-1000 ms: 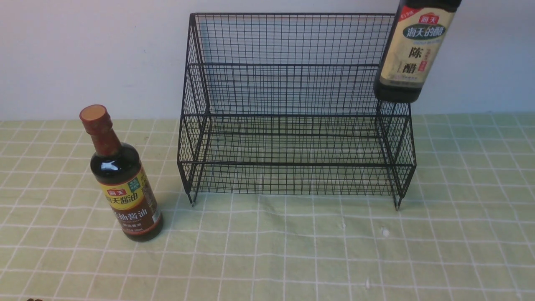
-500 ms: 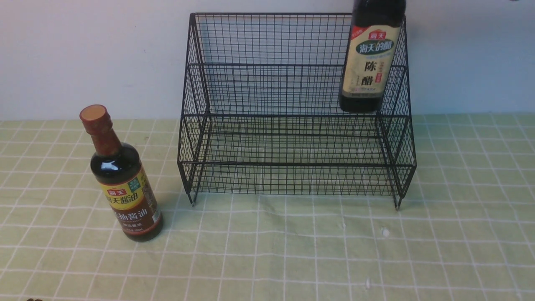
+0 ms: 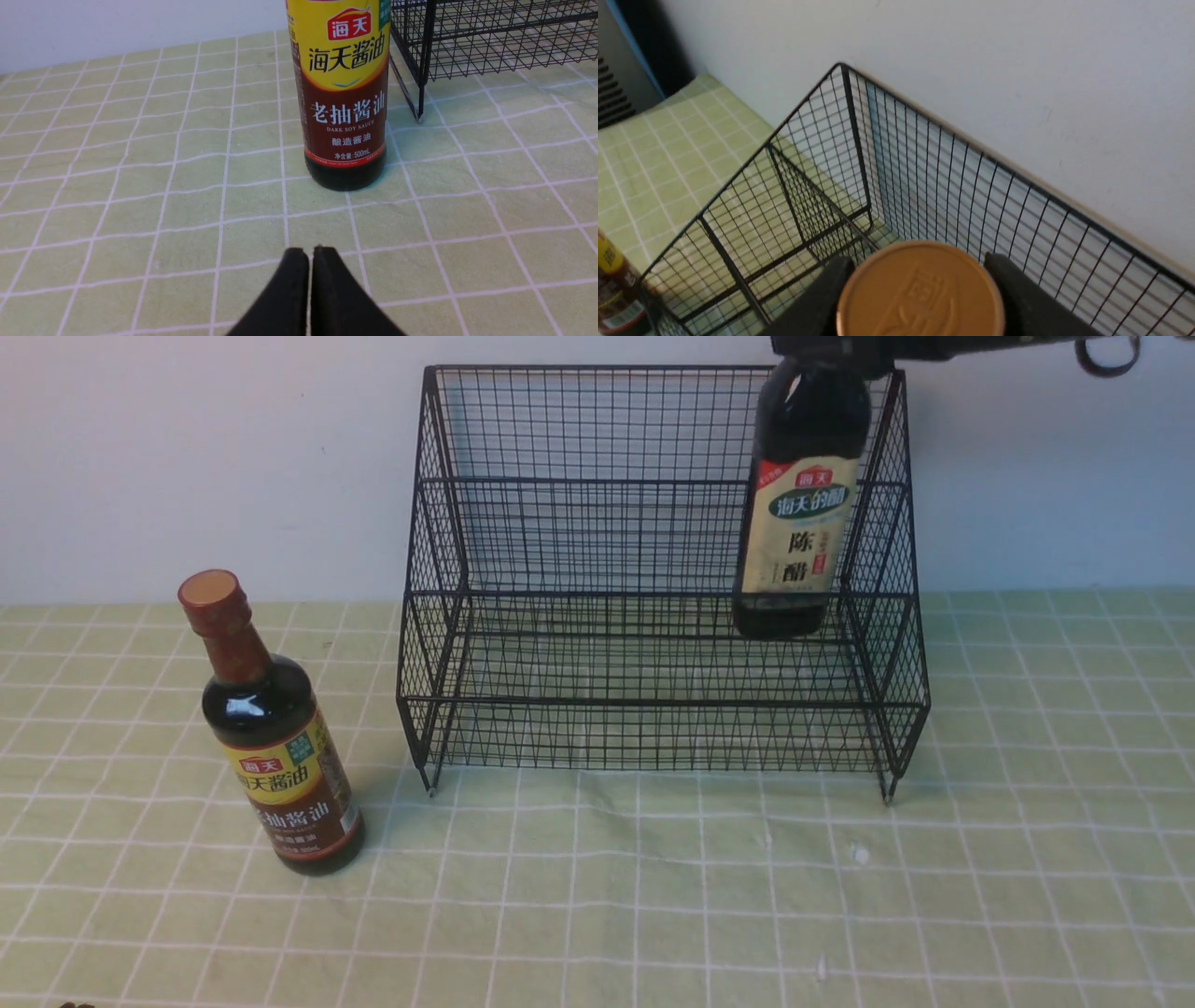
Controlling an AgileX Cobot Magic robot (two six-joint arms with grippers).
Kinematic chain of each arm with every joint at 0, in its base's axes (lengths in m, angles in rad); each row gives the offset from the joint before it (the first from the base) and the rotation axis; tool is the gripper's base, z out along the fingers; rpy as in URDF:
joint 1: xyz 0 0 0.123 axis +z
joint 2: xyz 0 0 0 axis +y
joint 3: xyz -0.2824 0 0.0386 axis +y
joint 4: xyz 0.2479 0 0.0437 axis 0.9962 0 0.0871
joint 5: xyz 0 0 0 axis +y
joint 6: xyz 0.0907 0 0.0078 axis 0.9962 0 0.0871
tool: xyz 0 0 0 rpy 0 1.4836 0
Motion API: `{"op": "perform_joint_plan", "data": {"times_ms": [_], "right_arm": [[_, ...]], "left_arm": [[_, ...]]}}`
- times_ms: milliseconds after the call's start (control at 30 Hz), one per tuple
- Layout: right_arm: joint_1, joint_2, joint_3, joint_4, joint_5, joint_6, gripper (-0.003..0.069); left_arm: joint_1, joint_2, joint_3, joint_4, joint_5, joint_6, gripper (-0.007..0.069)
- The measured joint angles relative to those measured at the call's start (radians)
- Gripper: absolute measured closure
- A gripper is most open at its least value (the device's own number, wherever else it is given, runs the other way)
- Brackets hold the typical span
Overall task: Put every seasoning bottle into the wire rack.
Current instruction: Use the right arm to put the condiment bottle back on the shelf
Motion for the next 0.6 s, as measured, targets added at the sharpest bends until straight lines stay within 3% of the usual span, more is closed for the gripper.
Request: {"op": "perform_joint_plan", "data": {"times_ms": [300, 600], "right_arm": [[0.0, 0.058, 0.0, -0.164, 0.031, 0.132, 0.0335], [0.0, 0.064, -0.001, -0.167, 0.034, 0.173, 0.0313]], "left_arm": [[0.0, 0.0, 0.0, 0.0, 0.0, 0.0, 0.0631], [0.0, 0.0, 0.0, 0.0, 0.0, 0.0, 0.0631]]}}
